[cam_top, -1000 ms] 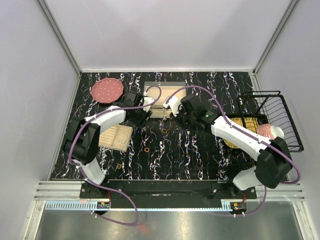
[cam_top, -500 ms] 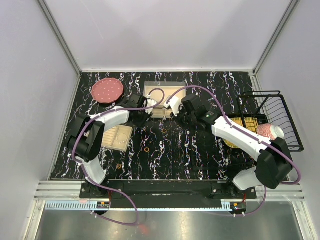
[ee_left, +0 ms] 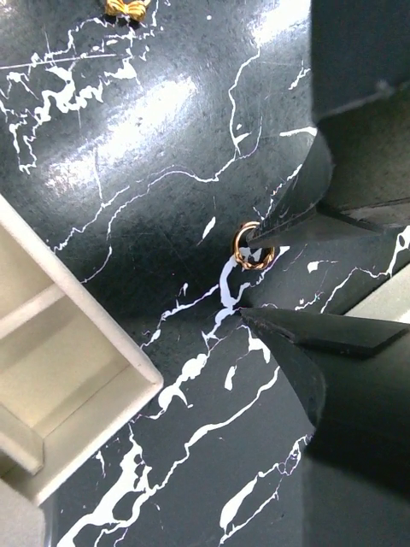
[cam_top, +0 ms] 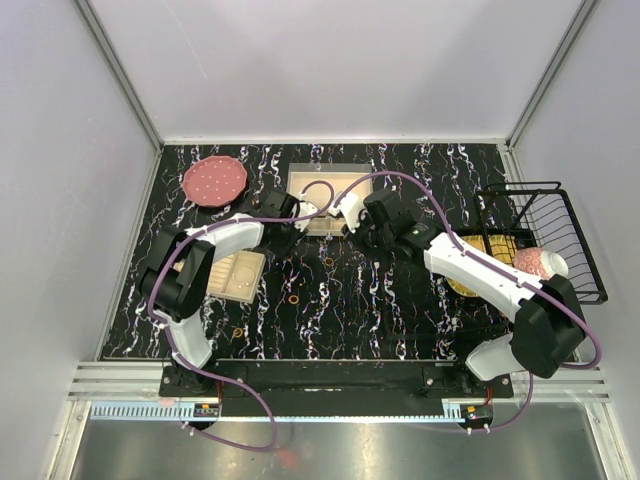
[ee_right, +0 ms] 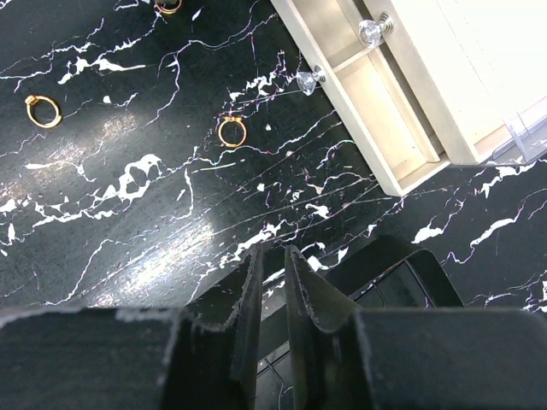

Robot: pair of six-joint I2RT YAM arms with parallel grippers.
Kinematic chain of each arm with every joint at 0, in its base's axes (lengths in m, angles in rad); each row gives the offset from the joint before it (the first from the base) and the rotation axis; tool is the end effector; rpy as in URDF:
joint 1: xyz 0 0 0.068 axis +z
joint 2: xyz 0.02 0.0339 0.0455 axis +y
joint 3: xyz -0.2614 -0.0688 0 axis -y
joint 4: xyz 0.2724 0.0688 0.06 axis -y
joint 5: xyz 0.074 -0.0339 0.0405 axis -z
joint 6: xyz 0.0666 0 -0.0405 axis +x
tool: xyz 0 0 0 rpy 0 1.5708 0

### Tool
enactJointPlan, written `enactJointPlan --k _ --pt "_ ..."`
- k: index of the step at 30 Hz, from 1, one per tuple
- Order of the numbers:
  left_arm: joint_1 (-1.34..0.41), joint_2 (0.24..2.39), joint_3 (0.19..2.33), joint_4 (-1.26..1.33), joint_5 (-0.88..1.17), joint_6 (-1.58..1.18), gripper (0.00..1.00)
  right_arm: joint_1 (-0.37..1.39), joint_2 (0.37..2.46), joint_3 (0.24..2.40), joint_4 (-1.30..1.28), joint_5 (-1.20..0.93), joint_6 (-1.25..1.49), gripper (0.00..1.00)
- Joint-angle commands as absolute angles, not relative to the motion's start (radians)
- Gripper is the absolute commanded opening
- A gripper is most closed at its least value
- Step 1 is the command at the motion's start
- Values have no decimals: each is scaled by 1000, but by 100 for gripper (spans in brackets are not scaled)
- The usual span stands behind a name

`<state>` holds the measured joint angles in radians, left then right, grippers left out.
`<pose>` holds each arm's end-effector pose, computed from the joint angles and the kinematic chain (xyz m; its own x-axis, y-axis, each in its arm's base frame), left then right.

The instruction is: Organize the mixed jewelry

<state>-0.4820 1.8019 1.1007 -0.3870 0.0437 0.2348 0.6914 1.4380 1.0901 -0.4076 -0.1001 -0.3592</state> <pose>0.3459 -0.1843 0.1136 -0.6514 0.6031 -0.4603 0.6505 0.7563 0.0703 0.2762 0.2372 0.2400 -0.2518 -0.6624 -0.7056 -0.8321 0.5205 -0.1917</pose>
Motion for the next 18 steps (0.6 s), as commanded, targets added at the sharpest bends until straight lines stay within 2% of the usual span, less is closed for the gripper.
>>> enactJointPlan --k 1,18 --pt "-491 1813 1144 -370 12 226 36 683 1408 1083 -365 -127 -364 22" --pt "-502 1848 1149 -411 26 249 23 681 1404 1080 -365 -124 -365 21"
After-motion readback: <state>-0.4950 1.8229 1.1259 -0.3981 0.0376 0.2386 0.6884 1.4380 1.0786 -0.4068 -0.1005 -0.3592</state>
